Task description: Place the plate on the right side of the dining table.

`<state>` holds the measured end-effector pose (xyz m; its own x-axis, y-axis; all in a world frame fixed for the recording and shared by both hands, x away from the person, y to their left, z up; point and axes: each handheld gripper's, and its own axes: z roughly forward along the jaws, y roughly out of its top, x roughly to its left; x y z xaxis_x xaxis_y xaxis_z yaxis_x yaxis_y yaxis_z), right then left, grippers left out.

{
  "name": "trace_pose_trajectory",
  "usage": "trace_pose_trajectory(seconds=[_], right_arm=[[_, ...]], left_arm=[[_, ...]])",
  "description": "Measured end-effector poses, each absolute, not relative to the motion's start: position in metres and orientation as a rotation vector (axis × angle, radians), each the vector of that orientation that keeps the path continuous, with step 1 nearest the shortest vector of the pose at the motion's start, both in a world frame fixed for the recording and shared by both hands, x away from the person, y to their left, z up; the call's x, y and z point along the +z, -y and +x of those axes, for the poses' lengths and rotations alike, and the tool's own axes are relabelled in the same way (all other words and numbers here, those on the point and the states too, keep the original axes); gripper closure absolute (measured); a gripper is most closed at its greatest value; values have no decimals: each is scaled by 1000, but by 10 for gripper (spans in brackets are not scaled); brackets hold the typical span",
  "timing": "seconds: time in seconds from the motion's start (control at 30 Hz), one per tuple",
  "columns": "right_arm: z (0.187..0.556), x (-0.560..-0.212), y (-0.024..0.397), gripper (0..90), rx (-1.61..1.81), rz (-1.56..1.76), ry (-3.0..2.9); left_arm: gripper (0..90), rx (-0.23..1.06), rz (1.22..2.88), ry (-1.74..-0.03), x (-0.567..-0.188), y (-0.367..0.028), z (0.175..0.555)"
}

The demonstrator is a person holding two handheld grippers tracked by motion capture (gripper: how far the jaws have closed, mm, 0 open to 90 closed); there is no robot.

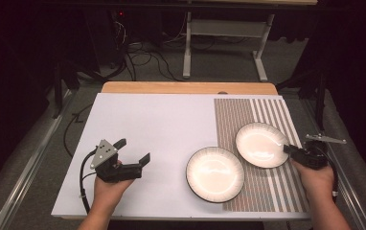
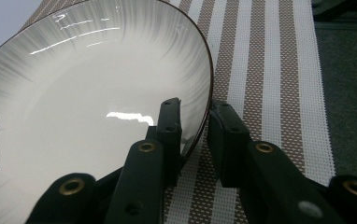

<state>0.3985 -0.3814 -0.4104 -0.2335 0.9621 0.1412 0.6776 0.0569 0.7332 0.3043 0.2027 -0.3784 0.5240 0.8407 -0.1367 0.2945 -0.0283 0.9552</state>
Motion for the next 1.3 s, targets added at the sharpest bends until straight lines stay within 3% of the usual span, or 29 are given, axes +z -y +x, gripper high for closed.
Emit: trace_pose_trajectory(seconds=[0.3, 0.43, 0.47, 0.6, 0.77, 0.8, 1.0, 1.07, 1.3], right_arm=[[396, -411, 379, 761, 975, 1637, -1940], [395, -409, 380, 628, 1005, 1605, -1929], [393, -407, 380, 551, 1040, 1589, -1922], [386, -398, 373, 385, 1091, 1496, -1899], [376, -391, 359, 279, 1110, 1387, -1900], [371, -386, 351, 213, 1127, 1335, -1907], [358, -375, 323, 48, 1203, 1232, -1918], [352, -372, 311, 9, 1223, 1190, -1933], [327, -362, 268, 7, 1321, 1046, -1988]], left_arm=[[13, 594, 1610, -1001, -380, -204, 305], [12, 595, 1623, -995, -379, -205, 306], [12, 595, 1621, -994, -379, -205, 306], [12, 605, 1632, -987, -379, -204, 306], [9, 606, 1631, -985, -378, -206, 306], [5, 607, 1638, -980, -378, -205, 306], [4, 607, 1638, -970, -377, -209, 303], [4, 607, 1638, -967, -378, -210, 302], [3, 617, 1649, -947, -376, -211, 293]])
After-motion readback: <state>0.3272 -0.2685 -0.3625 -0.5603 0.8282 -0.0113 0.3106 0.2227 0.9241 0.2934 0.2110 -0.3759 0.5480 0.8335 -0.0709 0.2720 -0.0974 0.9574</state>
